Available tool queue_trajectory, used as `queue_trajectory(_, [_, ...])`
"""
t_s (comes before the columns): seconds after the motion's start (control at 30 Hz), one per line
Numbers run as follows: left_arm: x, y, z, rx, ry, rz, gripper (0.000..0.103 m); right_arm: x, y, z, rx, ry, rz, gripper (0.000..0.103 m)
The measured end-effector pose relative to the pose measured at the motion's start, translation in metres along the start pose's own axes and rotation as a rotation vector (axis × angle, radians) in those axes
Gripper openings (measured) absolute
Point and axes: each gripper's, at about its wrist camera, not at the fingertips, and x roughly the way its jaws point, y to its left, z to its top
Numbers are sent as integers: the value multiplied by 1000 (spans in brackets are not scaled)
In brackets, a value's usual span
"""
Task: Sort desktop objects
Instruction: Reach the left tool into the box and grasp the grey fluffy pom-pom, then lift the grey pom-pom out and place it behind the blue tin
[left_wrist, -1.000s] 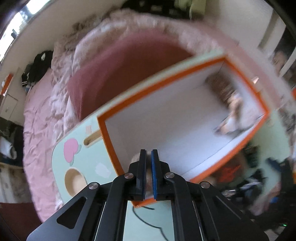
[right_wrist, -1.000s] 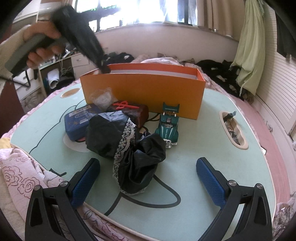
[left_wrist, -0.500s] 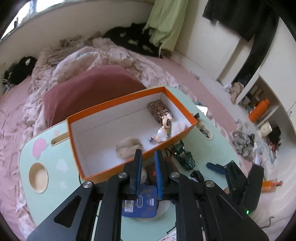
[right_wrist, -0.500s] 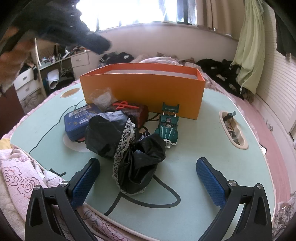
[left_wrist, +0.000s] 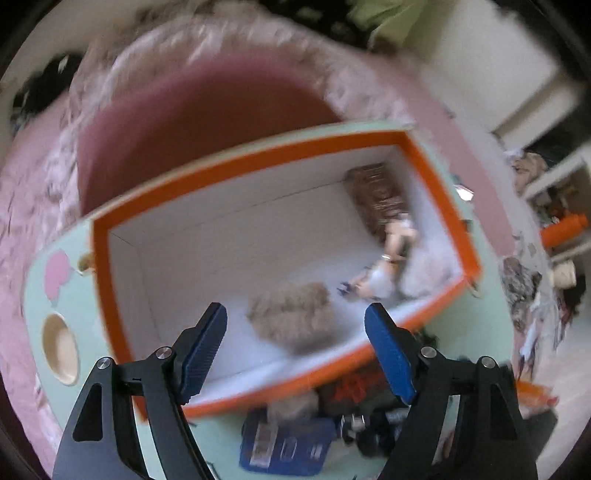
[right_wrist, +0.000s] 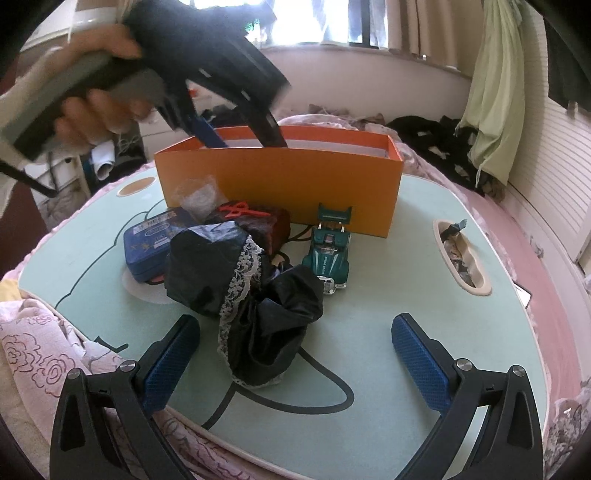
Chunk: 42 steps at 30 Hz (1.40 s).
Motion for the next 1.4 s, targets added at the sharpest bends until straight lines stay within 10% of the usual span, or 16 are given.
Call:
queue_trajectory(0.1, [22,3,9,-42,59,-13,77,1,0,0,0,1,-1,103])
queue_trajectory(0.2, [34,7,9,-48,92,-47,44,0,1,0,0,0,-2,103])
queue_trajectory(0.33, [30,18,2,-48,68,-92,40,0,0,0,1,-1,-1,103])
queue_trajectory(0.63, [-62,7,-48,68,-231,-255,41,1,0,1,1,-1,-1,103])
queue_trajectory(0.93, [-80,-8,-109,163,-447,-121,69,1,-1,1,3,-2,-2,103])
queue_trajectory(1.4, [-27,20,-213,127,-420,26,69,0,-1,1,3,-1,-3,103])
